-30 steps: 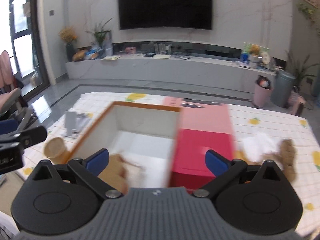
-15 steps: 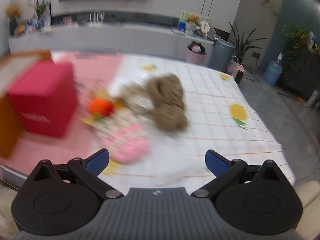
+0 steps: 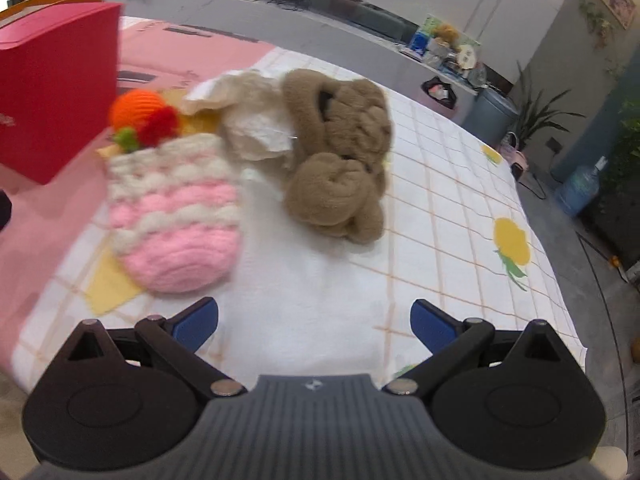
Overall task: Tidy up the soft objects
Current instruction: 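Move the left gripper to the pink crocheted pouch and grasp it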
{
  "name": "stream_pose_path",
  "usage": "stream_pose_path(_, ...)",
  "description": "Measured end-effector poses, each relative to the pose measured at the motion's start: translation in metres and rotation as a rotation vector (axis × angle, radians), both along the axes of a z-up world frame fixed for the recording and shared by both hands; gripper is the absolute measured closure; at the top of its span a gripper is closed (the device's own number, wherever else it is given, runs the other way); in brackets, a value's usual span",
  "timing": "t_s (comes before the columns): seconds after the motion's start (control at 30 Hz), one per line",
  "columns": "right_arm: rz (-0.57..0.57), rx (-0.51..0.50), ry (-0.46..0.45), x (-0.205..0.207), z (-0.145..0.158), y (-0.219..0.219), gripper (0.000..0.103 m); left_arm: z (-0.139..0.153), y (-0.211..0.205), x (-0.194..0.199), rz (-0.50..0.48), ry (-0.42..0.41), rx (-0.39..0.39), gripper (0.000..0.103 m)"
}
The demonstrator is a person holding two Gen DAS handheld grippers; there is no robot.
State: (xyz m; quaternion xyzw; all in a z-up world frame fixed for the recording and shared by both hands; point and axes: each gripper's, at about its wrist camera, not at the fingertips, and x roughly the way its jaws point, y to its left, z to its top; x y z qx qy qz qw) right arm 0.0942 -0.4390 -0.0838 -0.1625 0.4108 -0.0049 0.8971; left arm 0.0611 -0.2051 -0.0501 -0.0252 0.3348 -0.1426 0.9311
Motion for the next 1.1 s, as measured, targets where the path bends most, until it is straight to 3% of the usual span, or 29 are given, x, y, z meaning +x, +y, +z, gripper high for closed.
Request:
stream_pose_path(0.17,-0.084,0.156,0.033,0.007,-0.006,-0.035,0.003,-0.006,-0.040,0.010,0.004,-0.011,0.011,0.006)
stream_pose_path(0.4,-0.105,0.220,0.034,0.010,-0.012,-0.045,0.003,-0.018,-0.073,0.030,0.123,0.045,-0.025,0.006)
stream_pose_path(0.57,-0.142,0.302,0.052,0.012,-0.014,-0.055,0.003,-0.023,-0.088,0.039,0.141,0.063,-0.038,0.002)
stream_pose_path(0.9,-0.150,0.299,0.034,0.010,-0.016,-0.055,0.002,-0.035,-0.098,0.060,0.164,0.084,-0.027,0.000)
stream_pose_path(1.1,-0.153,0.298,0.026,0.009,-0.017,-0.054,0.002,-0.037,-0.102,0.067,0.087,0.084,0.008,0.000)
